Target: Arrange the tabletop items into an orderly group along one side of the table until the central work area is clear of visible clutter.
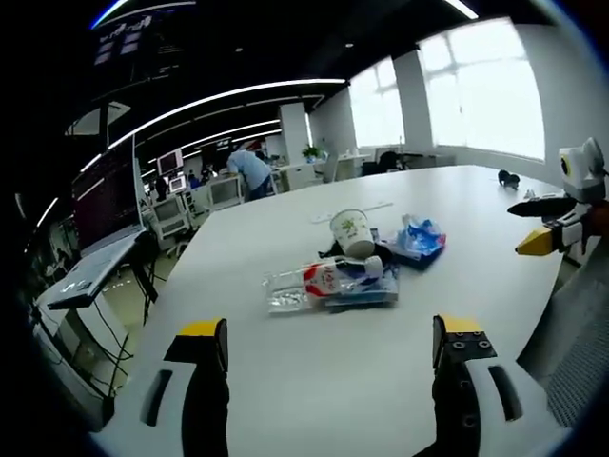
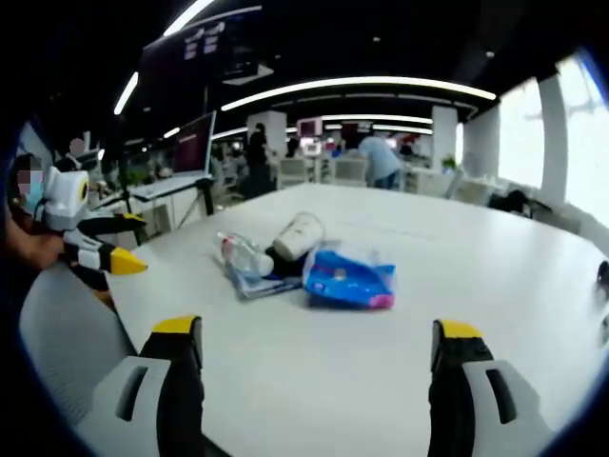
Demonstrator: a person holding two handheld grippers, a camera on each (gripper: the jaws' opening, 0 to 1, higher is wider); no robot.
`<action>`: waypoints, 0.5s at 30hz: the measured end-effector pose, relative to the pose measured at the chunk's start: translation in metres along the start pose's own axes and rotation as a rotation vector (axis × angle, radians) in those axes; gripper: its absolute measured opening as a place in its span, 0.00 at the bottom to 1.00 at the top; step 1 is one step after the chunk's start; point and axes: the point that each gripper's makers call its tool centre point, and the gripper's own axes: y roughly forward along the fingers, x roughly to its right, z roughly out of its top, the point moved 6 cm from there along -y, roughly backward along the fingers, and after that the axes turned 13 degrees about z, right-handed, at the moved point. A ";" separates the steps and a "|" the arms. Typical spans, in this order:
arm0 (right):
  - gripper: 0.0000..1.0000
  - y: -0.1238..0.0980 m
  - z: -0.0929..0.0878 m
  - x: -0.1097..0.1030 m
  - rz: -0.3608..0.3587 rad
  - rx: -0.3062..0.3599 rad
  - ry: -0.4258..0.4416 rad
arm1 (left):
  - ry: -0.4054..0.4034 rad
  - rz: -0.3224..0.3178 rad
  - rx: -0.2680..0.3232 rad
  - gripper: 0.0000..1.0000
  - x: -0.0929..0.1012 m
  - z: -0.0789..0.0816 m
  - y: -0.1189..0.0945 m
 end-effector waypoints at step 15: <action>0.98 0.001 -0.001 -0.001 0.007 -0.017 -0.007 | 0.002 0.002 0.003 0.87 -0.001 0.001 0.000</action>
